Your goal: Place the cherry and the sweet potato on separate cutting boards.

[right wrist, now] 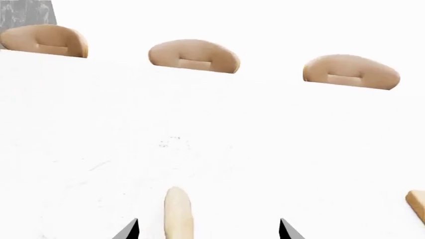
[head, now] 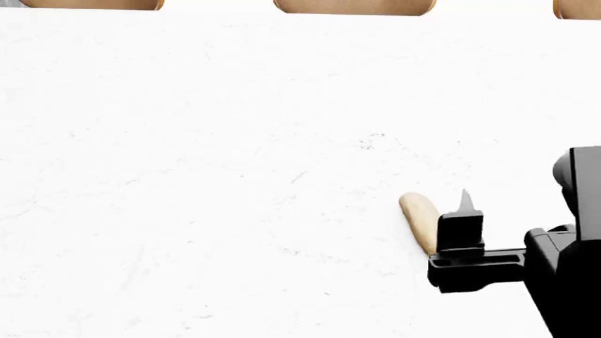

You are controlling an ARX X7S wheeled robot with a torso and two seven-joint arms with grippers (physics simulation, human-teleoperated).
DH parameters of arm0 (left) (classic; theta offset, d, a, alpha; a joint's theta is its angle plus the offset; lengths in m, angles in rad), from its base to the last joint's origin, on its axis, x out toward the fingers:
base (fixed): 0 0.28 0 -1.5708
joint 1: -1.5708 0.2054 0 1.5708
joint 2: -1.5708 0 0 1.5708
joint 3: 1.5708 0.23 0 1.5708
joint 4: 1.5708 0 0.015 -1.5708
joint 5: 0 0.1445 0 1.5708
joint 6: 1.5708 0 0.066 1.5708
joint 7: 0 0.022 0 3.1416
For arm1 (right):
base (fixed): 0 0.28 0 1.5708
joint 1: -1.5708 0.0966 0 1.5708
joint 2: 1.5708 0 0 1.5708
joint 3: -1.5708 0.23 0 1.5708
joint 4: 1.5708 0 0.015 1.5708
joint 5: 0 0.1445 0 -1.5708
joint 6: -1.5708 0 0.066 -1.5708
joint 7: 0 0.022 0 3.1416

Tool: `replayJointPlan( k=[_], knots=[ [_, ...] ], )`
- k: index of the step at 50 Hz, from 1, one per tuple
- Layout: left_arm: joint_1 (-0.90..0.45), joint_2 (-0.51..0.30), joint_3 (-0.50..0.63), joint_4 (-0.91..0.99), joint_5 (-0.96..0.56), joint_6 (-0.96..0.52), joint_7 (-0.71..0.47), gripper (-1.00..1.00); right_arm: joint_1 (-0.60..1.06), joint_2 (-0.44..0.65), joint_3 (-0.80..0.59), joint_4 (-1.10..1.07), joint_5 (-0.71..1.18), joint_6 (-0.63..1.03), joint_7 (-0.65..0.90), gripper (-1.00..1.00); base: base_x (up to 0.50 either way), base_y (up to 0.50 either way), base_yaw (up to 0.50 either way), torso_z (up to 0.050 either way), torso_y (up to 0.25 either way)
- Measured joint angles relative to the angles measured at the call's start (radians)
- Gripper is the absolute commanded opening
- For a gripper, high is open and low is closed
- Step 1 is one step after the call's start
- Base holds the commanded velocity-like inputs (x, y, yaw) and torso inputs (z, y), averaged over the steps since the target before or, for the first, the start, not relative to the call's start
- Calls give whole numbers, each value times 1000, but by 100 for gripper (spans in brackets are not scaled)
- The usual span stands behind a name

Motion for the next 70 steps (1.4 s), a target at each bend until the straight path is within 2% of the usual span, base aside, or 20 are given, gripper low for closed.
replayJointPlan(
  k=[14,24,38,55,56,70],
  knots=[
    [26,18,-96,174,-268,-99,-106,100,367,-148,-305,377,-95,177,-174,100,0,0,0,0,0],
    [51,23,-134,250,-407,-120,-174,100,513,-267,-469,666,-224,166,-329,100,0,0,0,0,0],
    [91,14,-170,320,-533,-117,-235,100,546,-356,-592,908,-333,111,-455,100,0,0,0,0,0],
    [115,-7,-186,351,-599,-104,-260,100,503,-375,-629,992,-363,71,-496,100,0,0,0,0,0],
    [116,-9,-186,351,-602,-104,-260,100,502,-375,-628,991,-362,71,-494,-100,0,0,0,0,0],
    [121,-9,-176,363,-619,-90,-274,100,493,-363,-609,971,-350,65,-444,-100,0,0,0,0,0]
  ],
)
